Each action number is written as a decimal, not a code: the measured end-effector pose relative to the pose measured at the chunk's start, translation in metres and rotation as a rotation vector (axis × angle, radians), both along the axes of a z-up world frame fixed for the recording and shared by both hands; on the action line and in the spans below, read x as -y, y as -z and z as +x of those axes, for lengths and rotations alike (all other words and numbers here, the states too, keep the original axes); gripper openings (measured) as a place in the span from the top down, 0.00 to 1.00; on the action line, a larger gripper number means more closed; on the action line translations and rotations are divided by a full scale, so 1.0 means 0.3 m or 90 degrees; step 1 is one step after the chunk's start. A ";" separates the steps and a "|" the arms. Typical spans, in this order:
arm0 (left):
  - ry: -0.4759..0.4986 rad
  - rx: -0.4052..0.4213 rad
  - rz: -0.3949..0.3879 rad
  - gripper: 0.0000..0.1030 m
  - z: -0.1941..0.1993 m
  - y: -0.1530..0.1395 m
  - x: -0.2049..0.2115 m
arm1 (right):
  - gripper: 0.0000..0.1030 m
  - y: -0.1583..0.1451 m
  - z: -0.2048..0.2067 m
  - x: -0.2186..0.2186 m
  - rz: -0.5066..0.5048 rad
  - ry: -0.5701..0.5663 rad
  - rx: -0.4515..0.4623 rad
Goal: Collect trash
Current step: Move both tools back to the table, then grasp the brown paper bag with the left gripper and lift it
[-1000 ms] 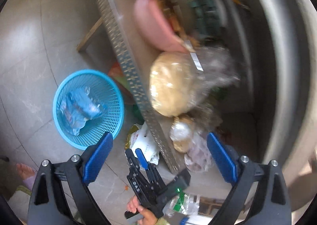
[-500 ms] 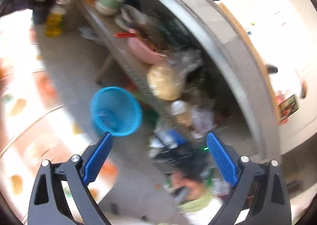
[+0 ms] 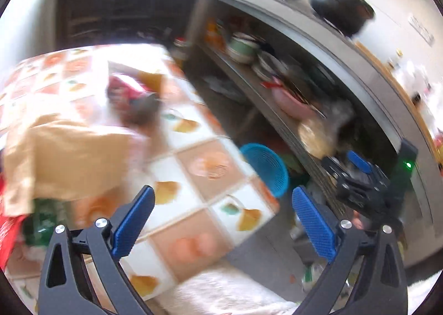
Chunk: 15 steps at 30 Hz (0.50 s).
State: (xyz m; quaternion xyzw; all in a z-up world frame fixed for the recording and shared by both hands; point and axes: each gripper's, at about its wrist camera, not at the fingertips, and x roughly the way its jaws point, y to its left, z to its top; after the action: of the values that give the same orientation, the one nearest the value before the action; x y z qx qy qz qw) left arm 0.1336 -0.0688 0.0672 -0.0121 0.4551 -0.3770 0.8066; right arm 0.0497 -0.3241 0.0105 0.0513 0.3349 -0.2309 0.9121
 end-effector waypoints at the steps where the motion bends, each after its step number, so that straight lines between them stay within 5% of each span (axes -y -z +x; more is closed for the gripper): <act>1: -0.012 -0.001 -0.004 0.06 0.010 -0.001 -0.035 | 0.07 -0.011 0.013 -0.022 -0.003 -0.008 -0.003; 6: -0.067 0.002 -0.008 0.06 0.042 -0.008 -0.170 | 0.07 -0.073 0.062 -0.126 -0.016 -0.036 0.011; 15: -0.132 0.084 -0.031 0.06 0.010 -0.028 -0.379 | 0.07 -0.127 0.086 -0.209 0.064 -0.168 0.099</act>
State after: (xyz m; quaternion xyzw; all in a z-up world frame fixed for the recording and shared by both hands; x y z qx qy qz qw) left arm 0.1364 0.0448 0.0757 -0.0541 0.3883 -0.3028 0.8687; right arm 0.0755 -0.2613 0.0486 0.0704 0.2781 -0.0870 0.9540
